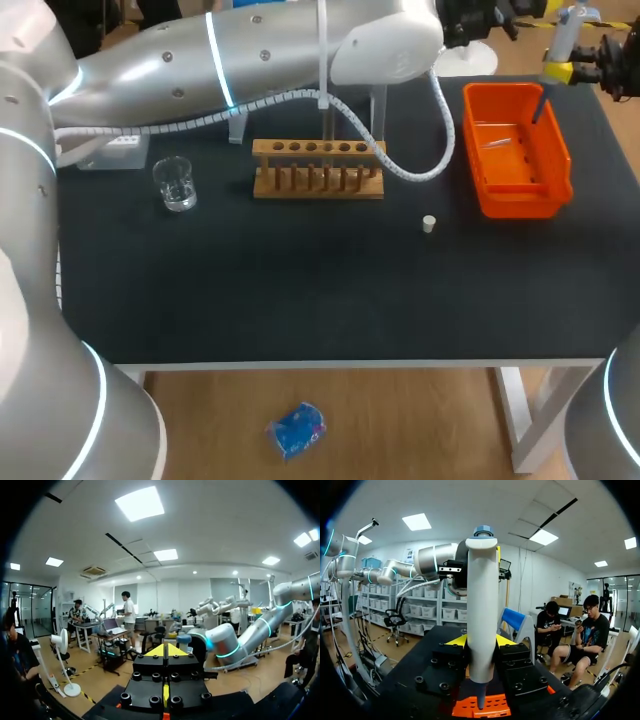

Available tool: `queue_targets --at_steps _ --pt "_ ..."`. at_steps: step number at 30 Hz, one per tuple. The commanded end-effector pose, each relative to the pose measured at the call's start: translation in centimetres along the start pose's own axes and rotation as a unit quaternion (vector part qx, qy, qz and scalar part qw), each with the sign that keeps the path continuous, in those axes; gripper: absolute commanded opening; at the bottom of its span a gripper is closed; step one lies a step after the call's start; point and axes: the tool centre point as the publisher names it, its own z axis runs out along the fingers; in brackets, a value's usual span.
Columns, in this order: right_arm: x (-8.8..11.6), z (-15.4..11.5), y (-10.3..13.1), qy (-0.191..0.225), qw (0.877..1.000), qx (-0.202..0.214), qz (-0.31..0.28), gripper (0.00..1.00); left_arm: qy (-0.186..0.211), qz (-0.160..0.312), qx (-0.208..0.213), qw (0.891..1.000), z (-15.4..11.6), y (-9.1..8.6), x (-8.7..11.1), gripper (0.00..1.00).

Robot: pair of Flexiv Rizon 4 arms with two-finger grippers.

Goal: Invert the test tube, pick up the pipette, mount the tip to pipette, aspirate from beaker and dispense into the tube, eject the tip, return the pipette, and cap with the stopper.

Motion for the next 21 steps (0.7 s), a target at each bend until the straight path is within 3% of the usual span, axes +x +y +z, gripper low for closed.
queue_targets --at_steps 1,9,21 --pt "0.0 -0.1 0.1 0.001 1.000 0.001 0.000 0.00 -0.026 -0.002 -0.011 1.000 -1.3 -1.1 0.5 0.00" --pt "0.0 -0.1 0.1 0.001 1.000 0.001 0.000 0.00 -0.027 -0.002 -0.021 0.999 -4.1 -1.3 1.3 0.00" --pt "0.0 -0.1 0.1 0.001 1.000 0.001 0.000 0.00 -0.020 -0.013 -0.015 1.000 -8.5 0.3 3.8 0.00"
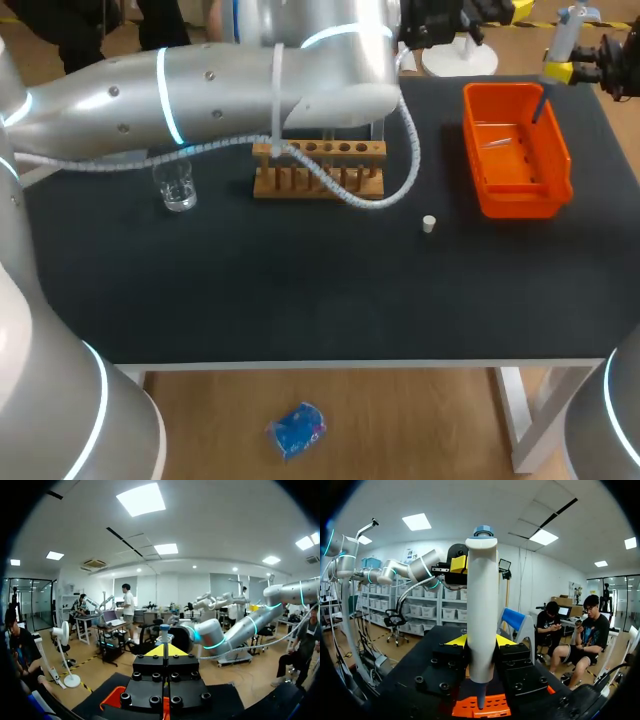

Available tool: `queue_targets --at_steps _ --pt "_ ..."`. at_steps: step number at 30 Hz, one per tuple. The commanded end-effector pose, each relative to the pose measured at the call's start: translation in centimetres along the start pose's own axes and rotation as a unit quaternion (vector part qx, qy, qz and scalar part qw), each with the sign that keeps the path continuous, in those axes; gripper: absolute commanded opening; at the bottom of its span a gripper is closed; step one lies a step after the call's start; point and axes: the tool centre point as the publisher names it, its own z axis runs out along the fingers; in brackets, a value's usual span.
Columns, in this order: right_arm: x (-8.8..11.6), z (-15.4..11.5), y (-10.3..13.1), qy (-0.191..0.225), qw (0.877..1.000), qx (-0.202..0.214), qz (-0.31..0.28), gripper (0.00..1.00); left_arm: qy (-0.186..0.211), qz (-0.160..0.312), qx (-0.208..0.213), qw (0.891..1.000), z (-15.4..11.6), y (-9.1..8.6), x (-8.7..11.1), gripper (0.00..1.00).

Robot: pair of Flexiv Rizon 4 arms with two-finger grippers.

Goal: Invert the test tube, pick up the pipette, mount the tip to pipette, aspirate from beaker and dispense into the tube, eject the tip, return the pipette, and cap with the stopper.

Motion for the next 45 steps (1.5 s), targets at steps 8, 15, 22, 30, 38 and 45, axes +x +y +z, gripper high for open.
queue_targets --at_steps 8,15,22,30,38,45 --pt "0.1 -0.1 0.2 0.001 1.000 0.001 0.000 0.00 -0.008 0.007 0.007 1.000 -4.8 1.6 2.8 0.39" --pt "1.8 0.7 0.8 0.017 1.000 -0.014 0.005 0.00 -0.024 0.002 -0.013 1.000 -4.8 2.1 3.4 1.00" --pt "2.0 1.0 0.8 0.022 1.000 0.005 -0.005 0.00 -0.038 -0.003 -0.020 0.999 -4.5 2.2 3.3 1.00" --pt "2.0 1.0 0.8 0.022 1.000 0.005 -0.005 0.00 -0.038 -0.003 -0.020 0.999 -4.5 2.2 3.3 1.00" --pt "2.3 1.2 0.7 0.028 1.000 0.000 -0.002 0.00 -0.035 -0.007 -0.019 0.999 -4.9 2.2 3.3 1.00" --pt "4.1 3.2 0.3 0.044 0.999 -0.009 0.002 0.00 -0.042 -0.022 -0.009 0.999 -9.8 2.5 4.0 1.00"
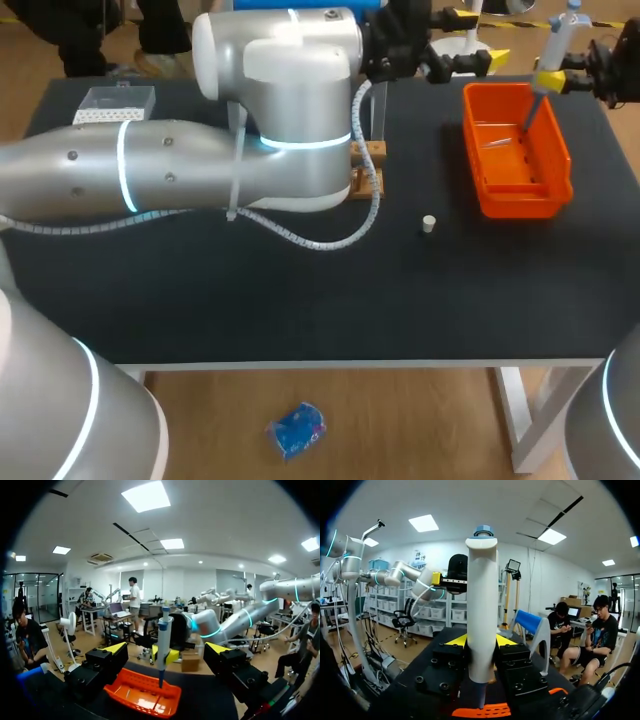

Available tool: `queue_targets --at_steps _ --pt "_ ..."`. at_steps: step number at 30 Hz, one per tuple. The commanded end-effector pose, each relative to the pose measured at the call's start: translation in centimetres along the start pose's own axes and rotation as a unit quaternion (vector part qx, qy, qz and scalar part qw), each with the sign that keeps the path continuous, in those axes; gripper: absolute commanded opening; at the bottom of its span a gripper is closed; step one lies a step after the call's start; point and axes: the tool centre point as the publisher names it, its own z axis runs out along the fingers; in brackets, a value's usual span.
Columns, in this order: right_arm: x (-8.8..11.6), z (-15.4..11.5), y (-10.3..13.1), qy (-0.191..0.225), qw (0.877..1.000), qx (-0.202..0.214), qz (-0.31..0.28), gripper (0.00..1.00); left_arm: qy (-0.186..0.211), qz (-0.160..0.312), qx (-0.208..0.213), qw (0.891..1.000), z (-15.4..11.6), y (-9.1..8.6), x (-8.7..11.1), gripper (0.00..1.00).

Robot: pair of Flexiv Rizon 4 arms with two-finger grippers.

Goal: Invert the test tube, pick up the pipette, mount the tip to pipette, aspirate from beaker and dispense into the tube, eject the tip, return the pipette, and cap with the stopper.

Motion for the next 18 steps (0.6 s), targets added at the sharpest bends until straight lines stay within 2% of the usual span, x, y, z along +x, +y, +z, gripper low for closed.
queue_targets --at_steps 1,6,10,18 --pt "0.7 1.4 -0.1 0.003 1.000 -0.006 -0.002 0.00 -0.010 -0.003 0.017 1.000 -4.3 0.8 1.1 1.00" --pt "1.6 3.6 0.4 0.020 1.000 -0.004 -0.005 0.00 -0.016 0.001 0.017 1.000 -8.1 1.7 2.0 1.00" --pt "2.8 5.9 0.7 0.035 0.999 -0.015 -0.005 0.00 -0.004 0.012 0.020 1.000 -10.8 2.7 2.8 1.00" --pt "5.6 10.4 0.4 0.061 0.998 -0.025 -0.005 0.00 0.016 0.034 0.018 0.999 -15.2 4.4 2.9 1.00"
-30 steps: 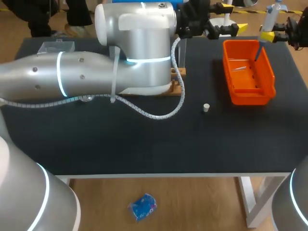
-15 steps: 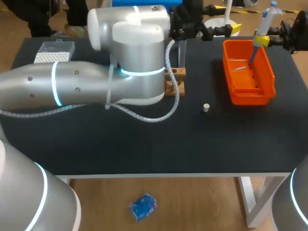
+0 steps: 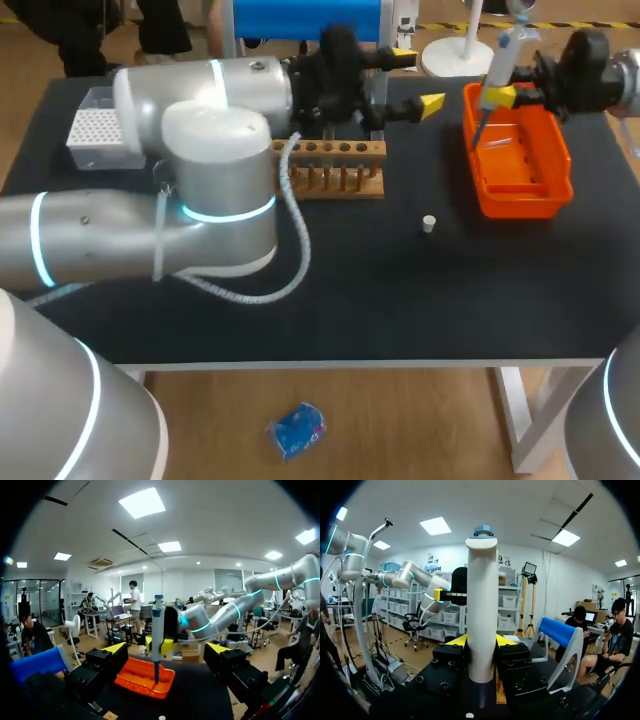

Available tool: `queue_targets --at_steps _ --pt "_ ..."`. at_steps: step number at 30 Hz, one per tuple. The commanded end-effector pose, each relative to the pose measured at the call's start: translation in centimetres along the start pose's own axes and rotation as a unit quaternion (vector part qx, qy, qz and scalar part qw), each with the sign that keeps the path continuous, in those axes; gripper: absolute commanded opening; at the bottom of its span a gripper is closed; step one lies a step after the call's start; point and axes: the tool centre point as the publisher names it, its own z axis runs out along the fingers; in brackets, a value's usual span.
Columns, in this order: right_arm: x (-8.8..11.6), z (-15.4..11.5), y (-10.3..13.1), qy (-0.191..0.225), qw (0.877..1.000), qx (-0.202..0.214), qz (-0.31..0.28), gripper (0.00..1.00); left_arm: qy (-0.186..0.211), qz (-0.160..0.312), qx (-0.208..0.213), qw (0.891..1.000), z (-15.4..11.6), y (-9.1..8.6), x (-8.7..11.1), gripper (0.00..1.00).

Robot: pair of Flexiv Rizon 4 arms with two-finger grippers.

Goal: Invert the test tube, pick up the pipette, mount the tip to pipette, aspirate from beaker and dispense into the tube, eject the tip, return the pipette, and cap with the stopper.

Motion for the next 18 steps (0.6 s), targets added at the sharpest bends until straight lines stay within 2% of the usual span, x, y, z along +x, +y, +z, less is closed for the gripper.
queue_targets --at_steps 1,11,13,17,18 --pt "0.9 2.3 -0.4 -0.003 1.000 -0.006 -0.001 0.00 0.018 0.006 0.009 1.000 -6.0 0.8 -0.3 1.00" --pt "3.1 7.5 -1.7 0.035 0.999 -0.003 0.000 0.00 0.032 0.008 0.011 0.999 -9.1 2.2 -0.1 1.00" --pt "3.4 8.2 -2.1 0.041 0.999 -0.006 0.002 0.00 0.024 0.007 0.009 1.000 -9.7 2.5 0.0 1.00" --pt "3.8 9.4 -2.8 0.055 0.998 -0.013 0.006 0.00 -0.027 0.004 -0.006 1.000 -11.0 3.2 0.3 1.00" --pt "3.8 9.4 -2.8 0.055 0.998 -0.013 0.006 0.00 -0.027 0.004 -0.006 1.000 -11.0 3.2 0.3 1.00"
